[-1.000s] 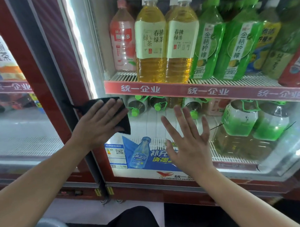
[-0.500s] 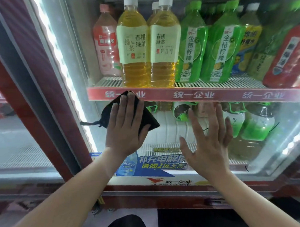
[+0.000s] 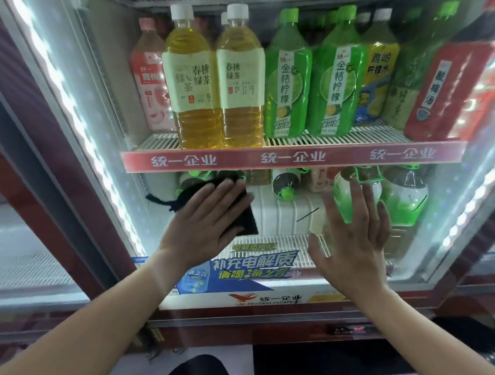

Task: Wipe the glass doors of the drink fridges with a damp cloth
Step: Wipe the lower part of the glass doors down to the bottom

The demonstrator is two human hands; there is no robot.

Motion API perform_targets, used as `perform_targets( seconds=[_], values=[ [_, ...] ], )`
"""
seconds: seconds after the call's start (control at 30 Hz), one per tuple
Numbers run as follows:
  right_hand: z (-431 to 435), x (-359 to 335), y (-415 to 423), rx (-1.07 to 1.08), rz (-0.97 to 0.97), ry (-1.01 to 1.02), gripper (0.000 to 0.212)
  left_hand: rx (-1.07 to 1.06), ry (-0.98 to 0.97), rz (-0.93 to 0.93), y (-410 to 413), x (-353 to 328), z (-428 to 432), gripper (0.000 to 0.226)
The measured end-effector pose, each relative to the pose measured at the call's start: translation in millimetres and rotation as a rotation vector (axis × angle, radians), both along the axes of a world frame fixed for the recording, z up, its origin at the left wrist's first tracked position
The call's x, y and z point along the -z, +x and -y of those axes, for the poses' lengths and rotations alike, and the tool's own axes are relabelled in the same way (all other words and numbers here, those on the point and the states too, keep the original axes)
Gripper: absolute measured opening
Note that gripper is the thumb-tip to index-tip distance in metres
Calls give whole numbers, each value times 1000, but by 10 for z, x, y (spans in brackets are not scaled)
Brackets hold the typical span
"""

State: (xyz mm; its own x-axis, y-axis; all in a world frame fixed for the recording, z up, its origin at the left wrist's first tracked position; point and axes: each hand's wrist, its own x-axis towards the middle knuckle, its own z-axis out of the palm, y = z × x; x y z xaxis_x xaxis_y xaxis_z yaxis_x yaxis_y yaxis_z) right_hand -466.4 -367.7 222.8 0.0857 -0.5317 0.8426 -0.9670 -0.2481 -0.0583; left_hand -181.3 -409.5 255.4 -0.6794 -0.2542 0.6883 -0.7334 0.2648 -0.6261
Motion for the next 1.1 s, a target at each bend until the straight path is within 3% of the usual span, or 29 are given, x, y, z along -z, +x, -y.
perform_targets(
  seconds=[0.17,0.3,0.53,0.7,0.9,1.0,1.1],
  values=[
    [-4,-11,-147,-11,2,-36,78,1,-60,-354,-682,-501,62,69],
    [9,-3,-272,6,-25,-2,84,-15,-46,-514,-1046,-300,74,72],
    [106,51,-406,5,-54,17,86,3,15,-356,-1427,415,114,74],
    [107,67,-434,-27,-79,22,86,-9,-22,-90,-1359,705,97,77],
    [70,52,-472,-28,-107,45,109,12,25,234,-1134,675,47,74],
    [39,20,-486,-49,-102,48,103,16,65,393,-1011,475,43,71],
    [26,9,-527,-76,-98,38,95,-1,45,263,-1059,110,61,70]
  ],
)
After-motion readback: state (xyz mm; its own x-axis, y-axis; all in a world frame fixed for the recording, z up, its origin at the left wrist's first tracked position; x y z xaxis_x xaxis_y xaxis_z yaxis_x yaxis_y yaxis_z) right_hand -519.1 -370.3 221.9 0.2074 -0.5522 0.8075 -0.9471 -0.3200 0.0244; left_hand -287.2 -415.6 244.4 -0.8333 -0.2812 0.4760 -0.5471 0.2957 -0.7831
